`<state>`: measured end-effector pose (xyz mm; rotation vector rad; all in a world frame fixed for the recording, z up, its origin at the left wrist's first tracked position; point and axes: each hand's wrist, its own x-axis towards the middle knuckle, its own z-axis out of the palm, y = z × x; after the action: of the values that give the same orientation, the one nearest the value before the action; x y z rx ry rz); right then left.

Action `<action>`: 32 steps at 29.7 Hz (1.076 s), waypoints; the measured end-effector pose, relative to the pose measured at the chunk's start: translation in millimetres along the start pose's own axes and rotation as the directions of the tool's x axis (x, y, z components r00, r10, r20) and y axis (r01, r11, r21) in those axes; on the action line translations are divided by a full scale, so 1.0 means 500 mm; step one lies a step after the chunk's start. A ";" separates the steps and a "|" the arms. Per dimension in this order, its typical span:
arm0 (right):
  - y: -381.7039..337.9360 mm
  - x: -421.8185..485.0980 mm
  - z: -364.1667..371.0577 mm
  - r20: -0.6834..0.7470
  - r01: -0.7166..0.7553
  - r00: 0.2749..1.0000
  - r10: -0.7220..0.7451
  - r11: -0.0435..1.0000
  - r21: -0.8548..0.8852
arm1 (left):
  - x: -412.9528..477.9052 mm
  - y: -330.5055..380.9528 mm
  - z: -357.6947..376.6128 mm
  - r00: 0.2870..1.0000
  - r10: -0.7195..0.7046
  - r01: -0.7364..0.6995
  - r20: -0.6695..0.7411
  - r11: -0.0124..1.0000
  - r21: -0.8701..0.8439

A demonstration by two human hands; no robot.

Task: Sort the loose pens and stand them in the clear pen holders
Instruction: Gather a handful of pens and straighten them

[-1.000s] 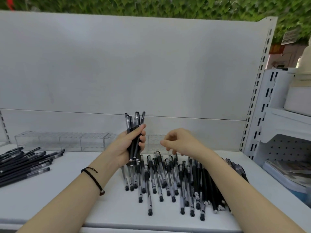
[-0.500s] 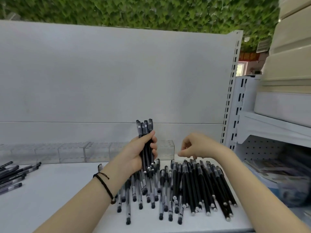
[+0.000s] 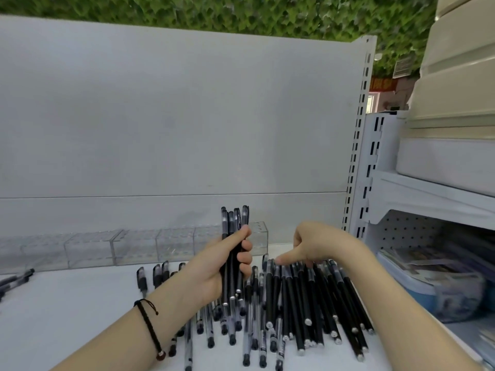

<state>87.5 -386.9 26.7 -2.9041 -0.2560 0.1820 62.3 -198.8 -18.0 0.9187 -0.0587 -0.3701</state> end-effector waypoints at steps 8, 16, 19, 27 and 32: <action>-0.021 0.003 0.016 -0.026 -0.004 1.000 0.005 0.999 0.042 | -0.001 -0.002 -0.001 1.000 0.007 -0.007 -0.017 1.000 0.013; -0.028 0.024 0.034 -0.098 -0.016 0.995 0.031 0.988 0.154 | -0.006 -0.001 0.000 1.000 0.015 -0.015 -0.018 1.000 0.006; -0.013 0.028 0.032 -0.118 0.016 0.993 0.022 0.952 0.306 | -0.006 0.001 -0.002 0.999 0.021 -0.021 -0.024 1.000 0.011; 0.010 0.036 0.028 -0.023 0.021 1.000 -0.012 0.895 0.446 | -0.007 0.000 -0.002 0.999 0.022 -0.021 -0.031 1.000 0.011; 0.005 0.038 0.030 0.028 0.002 0.999 -0.016 0.896 0.444 | -0.009 0.000 0.000 0.999 0.019 -0.019 -0.035 1.000 0.009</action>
<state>104.2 -382.8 9.4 -2.4456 -0.2018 0.2486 58.3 -197.2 -17.6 0.9325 -0.0368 -0.3362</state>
